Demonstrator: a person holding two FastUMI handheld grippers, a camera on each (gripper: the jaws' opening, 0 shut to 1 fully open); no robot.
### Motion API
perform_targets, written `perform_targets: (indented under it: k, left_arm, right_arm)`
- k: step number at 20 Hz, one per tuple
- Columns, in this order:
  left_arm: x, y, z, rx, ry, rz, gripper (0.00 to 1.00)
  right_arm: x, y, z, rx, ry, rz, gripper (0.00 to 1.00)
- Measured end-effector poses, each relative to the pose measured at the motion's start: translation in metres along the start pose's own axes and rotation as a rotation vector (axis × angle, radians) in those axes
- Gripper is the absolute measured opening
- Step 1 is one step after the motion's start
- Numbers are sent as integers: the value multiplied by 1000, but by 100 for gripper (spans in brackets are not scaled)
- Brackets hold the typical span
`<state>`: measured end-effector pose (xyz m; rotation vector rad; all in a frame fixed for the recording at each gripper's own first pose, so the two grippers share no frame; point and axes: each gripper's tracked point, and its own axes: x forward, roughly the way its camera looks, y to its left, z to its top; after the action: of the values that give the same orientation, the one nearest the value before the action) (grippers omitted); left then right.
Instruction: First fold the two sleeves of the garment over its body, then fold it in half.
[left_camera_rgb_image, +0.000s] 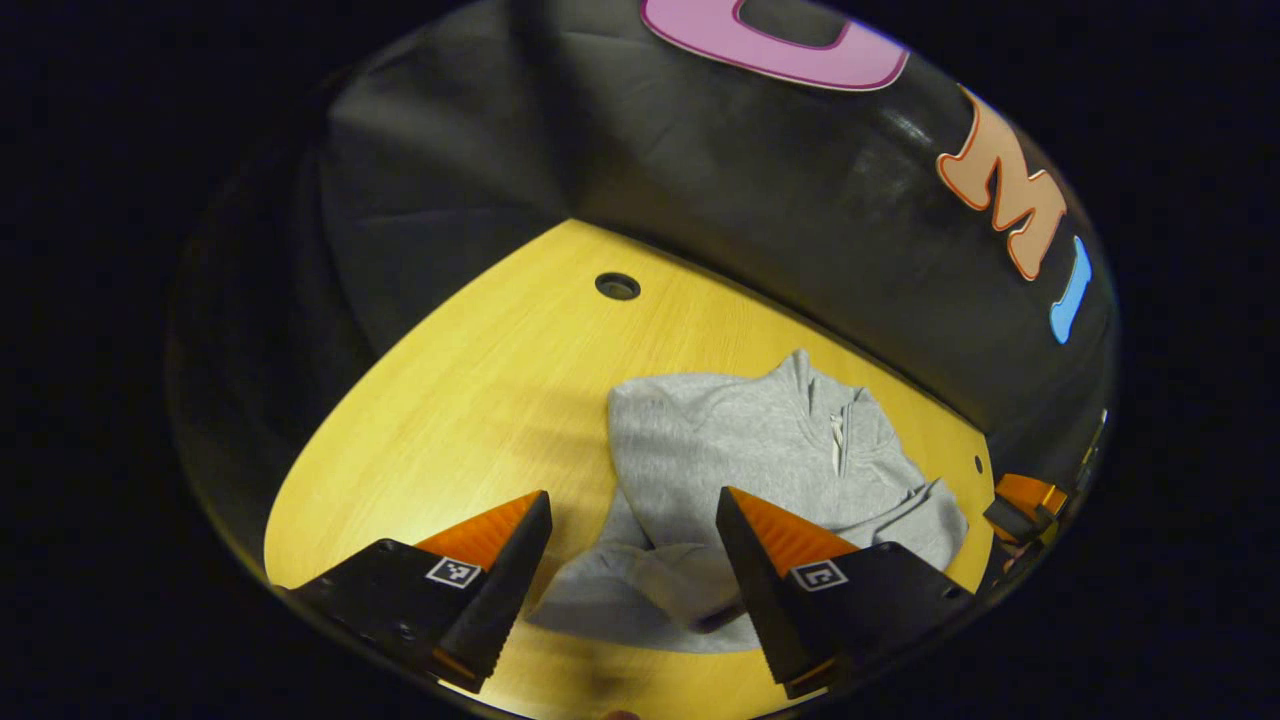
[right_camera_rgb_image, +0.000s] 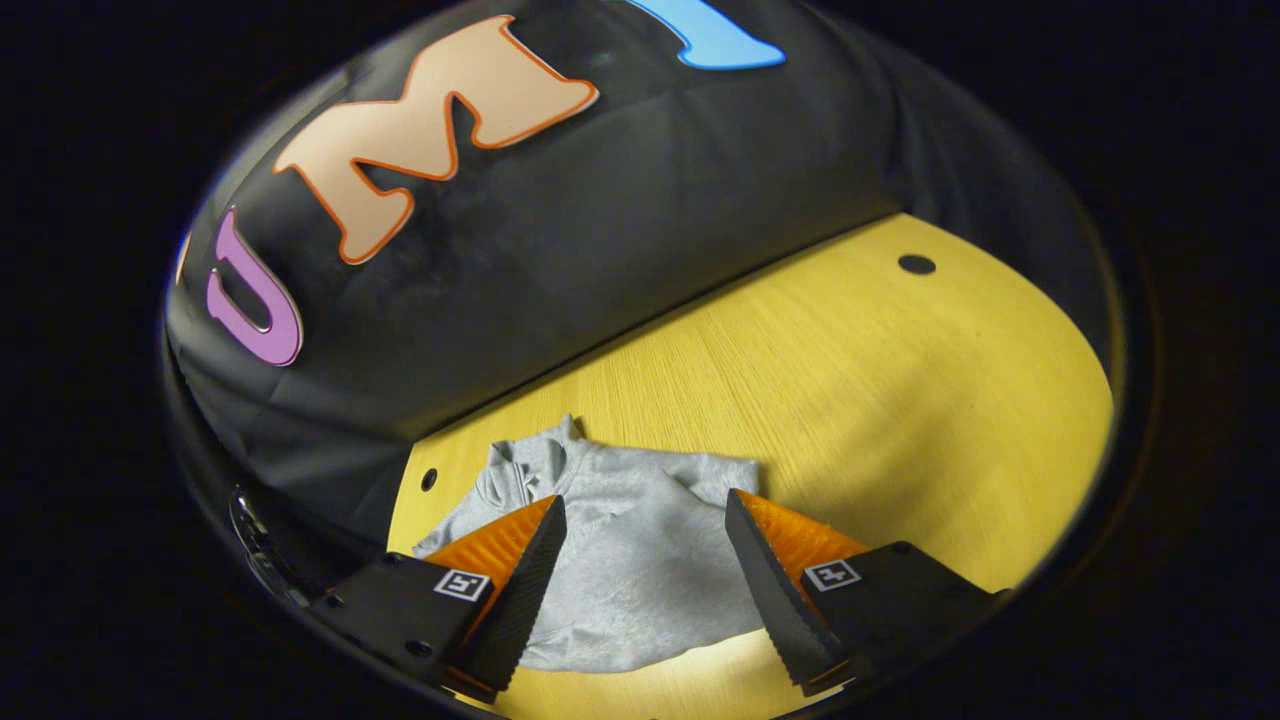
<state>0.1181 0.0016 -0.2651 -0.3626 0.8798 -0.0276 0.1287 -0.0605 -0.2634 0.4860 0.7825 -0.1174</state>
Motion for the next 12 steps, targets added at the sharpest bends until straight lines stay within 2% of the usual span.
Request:
perform_targets:
  k: [2,3,4,5,6,7,8,10,11,12]
  left_arm:
    - [-11,-2,22,38,-101,21,95]
    - [-20,-5,33,64,-152,30,95]
    - [-31,-8,44,100,-208,38,95]
    - [-46,-10,55,147,-261,47,96]
    - [-59,-14,65,204,-314,66,96]
    - [-71,-17,72,252,-359,84,96]
    - [-83,-24,78,291,-404,90,96]
    - [-105,-36,84,339,-462,90,95]
    - [-116,-41,84,349,-481,85,95]
    - [-124,-46,85,351,-498,80,95]
  right_arm:
    - [-16,8,12,-67,-75,10,98]
    - [-27,11,20,-101,-116,10,93]
    - [-37,14,26,-135,-163,9,93]
    - [-49,17,34,-170,-215,5,98]
    - [-62,21,43,-202,-267,4,93]
    - [-75,25,51,-232,-315,2,98]
    - [-88,28,57,-257,-357,3,98]
    - [-113,35,63,-300,-419,4,98]
    - [-124,37,65,-320,-445,4,93]
    - [-135,38,67,-340,-472,1,98]
